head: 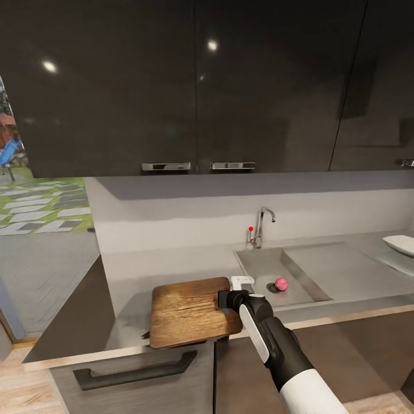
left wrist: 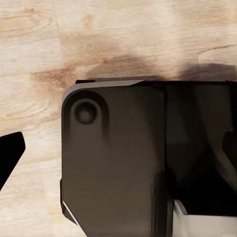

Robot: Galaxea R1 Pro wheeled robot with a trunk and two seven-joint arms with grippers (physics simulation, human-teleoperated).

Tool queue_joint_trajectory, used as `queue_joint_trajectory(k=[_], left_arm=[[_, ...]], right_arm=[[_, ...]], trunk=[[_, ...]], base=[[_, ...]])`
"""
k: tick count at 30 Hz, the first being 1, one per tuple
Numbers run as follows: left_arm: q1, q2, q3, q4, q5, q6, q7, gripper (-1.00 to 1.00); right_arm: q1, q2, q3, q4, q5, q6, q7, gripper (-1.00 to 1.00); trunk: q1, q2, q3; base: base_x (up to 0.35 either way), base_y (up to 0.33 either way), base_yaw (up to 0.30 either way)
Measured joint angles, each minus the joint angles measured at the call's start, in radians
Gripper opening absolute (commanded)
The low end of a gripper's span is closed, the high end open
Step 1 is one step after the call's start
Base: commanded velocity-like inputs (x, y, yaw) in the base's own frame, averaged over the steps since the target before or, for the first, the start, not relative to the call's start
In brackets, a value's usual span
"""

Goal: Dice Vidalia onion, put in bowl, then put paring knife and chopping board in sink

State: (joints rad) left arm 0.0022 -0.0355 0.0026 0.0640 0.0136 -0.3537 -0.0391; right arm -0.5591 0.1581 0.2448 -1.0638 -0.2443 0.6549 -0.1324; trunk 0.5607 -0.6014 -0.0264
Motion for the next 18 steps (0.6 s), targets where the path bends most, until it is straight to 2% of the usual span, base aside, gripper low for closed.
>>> queue_joint_trajectory(k=[7, 18], left_arm=[[0.000, 0.000, 0.000, 0.000, 0.000, 0.000, 0.000, 1.00], [0.000, 0.001, 0.000, 0.000, 0.000, 0.000, 0.000, 1.00]], right_arm=[[0.000, 0.000, 0.000, 0.000, -0.001, 0.000, -0.005, -1.00], [0.000, 0.003, 0.001, -0.001, -0.006, 0.000, -0.002, -1.00]], trunk=[[0.000, 0.000, 0.000], [0.000, 0.000, 0.000]], base=[[0.013, 0.000, 0.000], [0.197, 0.000, 0.000]])
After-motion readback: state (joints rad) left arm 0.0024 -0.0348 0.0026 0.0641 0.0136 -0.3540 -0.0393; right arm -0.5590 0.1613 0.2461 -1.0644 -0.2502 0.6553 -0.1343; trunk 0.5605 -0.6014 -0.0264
